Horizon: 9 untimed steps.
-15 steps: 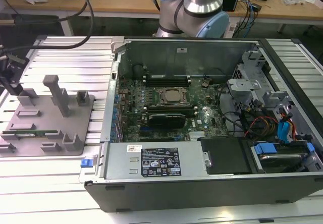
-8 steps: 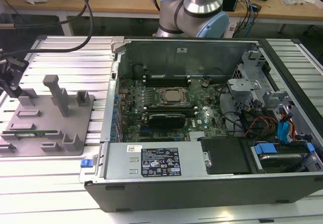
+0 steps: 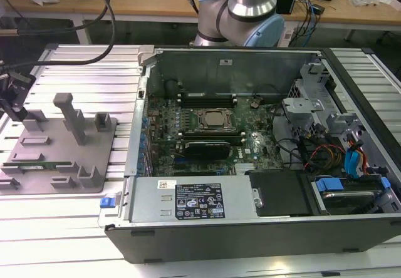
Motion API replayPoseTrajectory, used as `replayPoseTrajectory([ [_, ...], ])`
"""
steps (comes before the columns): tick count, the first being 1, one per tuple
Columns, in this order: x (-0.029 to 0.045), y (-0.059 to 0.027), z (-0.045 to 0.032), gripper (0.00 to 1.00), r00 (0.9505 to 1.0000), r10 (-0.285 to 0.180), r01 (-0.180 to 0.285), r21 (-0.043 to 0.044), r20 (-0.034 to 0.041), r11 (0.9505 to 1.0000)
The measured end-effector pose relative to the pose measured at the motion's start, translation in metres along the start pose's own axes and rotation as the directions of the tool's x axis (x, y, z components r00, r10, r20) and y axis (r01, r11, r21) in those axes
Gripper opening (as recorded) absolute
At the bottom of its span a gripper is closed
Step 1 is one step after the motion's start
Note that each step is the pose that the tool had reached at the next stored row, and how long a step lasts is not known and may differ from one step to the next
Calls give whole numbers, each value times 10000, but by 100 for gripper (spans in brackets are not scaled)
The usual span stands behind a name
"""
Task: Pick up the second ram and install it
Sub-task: 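Pick up the second ram and move it above second insertion slot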
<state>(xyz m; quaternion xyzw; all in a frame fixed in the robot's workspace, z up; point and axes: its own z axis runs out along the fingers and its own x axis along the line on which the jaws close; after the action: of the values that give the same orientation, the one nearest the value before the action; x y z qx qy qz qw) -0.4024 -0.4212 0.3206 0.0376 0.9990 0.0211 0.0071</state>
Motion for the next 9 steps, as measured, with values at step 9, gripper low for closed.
replayPoseTrajectory([
  [9,0,-1,17,8,9758,-2184,2184,-18,-91,9759],
])
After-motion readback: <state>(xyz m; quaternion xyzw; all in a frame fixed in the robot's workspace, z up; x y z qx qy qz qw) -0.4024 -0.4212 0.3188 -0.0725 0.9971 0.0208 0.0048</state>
